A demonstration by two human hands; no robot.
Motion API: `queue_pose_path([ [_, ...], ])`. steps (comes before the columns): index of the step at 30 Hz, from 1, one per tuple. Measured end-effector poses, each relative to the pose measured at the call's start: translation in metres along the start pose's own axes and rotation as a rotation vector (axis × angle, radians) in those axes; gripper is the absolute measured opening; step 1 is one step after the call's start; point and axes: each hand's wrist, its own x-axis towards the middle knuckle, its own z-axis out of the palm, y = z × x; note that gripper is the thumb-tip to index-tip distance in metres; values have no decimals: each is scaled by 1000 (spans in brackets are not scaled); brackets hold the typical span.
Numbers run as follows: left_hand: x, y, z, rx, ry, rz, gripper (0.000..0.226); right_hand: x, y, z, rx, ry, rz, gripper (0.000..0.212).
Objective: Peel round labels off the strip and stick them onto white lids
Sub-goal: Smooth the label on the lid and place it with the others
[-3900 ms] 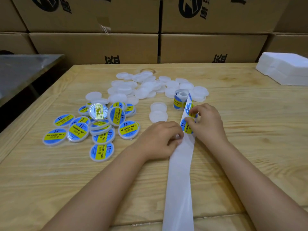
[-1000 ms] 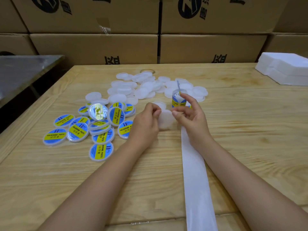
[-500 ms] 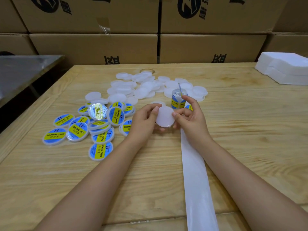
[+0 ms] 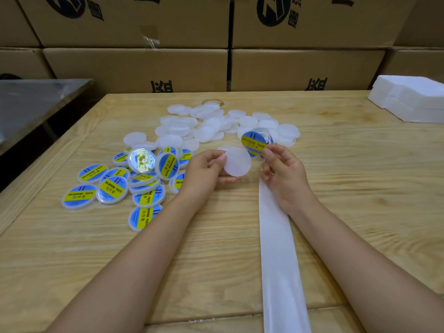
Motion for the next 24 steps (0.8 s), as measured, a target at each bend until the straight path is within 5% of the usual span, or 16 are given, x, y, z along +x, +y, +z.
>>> queue_pose_path([
  [4, -1, 1, -1, -8, -28, 5, 18, 1, 1, -2, 13, -37, 112, 2],
  [10, -1, 2, -3, -44, -57, 14, 13, 3, 1, -3, -4, -48, 174, 18],
  [24, -4, 2, -2, -19, -116, 28, 10, 4, 2, -3, -43, -30, 180, 18],
])
